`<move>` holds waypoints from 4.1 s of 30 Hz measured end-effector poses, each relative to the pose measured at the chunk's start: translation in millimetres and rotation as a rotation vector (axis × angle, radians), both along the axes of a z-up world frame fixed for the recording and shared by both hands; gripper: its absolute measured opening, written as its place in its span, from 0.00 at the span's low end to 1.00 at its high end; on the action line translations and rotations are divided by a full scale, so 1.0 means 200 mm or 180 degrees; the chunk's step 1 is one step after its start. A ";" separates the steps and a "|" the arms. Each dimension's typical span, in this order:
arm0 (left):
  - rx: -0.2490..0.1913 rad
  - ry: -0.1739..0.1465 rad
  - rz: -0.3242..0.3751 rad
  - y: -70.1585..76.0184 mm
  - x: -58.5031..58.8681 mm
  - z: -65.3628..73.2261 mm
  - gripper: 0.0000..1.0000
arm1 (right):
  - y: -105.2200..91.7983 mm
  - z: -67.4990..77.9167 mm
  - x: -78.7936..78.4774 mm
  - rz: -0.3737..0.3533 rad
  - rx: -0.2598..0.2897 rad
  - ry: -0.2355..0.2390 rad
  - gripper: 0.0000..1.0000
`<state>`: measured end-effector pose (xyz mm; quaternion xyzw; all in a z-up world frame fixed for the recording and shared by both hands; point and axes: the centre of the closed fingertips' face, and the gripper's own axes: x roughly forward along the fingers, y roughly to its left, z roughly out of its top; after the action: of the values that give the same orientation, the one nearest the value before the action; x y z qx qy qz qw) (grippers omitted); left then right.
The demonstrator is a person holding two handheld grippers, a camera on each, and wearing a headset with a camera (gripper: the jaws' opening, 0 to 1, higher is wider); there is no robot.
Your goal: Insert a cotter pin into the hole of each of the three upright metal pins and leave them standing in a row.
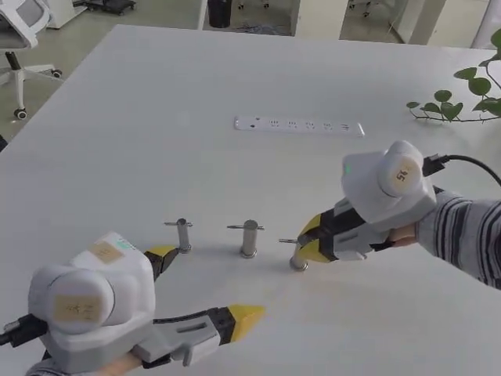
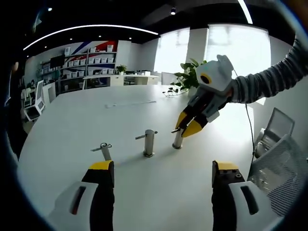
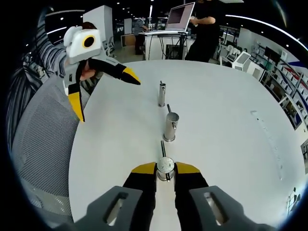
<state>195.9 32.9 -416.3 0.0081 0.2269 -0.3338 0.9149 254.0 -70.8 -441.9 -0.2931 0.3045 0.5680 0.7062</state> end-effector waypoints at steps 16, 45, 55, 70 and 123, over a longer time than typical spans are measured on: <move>0.0158 -0.0124 0.0041 0.13 -0.01 0.06 0.97 | -0.06 -0.01 0.09 0.0018 -0.0093 -0.0020 0.08; 0.0200 -0.0045 0.0133 0.18 -0.02 0.04 0.99 | -0.10 -0.04 0.12 0.0067 -0.0031 0.0190 0.08; 0.0193 -0.0023 0.0138 0.18 -0.01 0.06 0.99 | -0.11 -0.06 0.08 0.0299 -0.0207 0.0023 0.12; 0.0186 -0.0049 0.0197 0.20 0.03 0.12 0.99 | -0.12 0.12 0.10 -0.0532 0.0365 -0.0190 0.41; 0.0242 -0.0080 0.0429 0.20 0.00 0.21 0.97 | -0.17 0.20 -0.19 -0.2360 0.1245 -0.0043 0.90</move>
<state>196.5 73.1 -375.2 0.0316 0.2280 -0.2625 0.9371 216.8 -105.6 -401.0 -0.0277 0.2712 0.3205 0.9072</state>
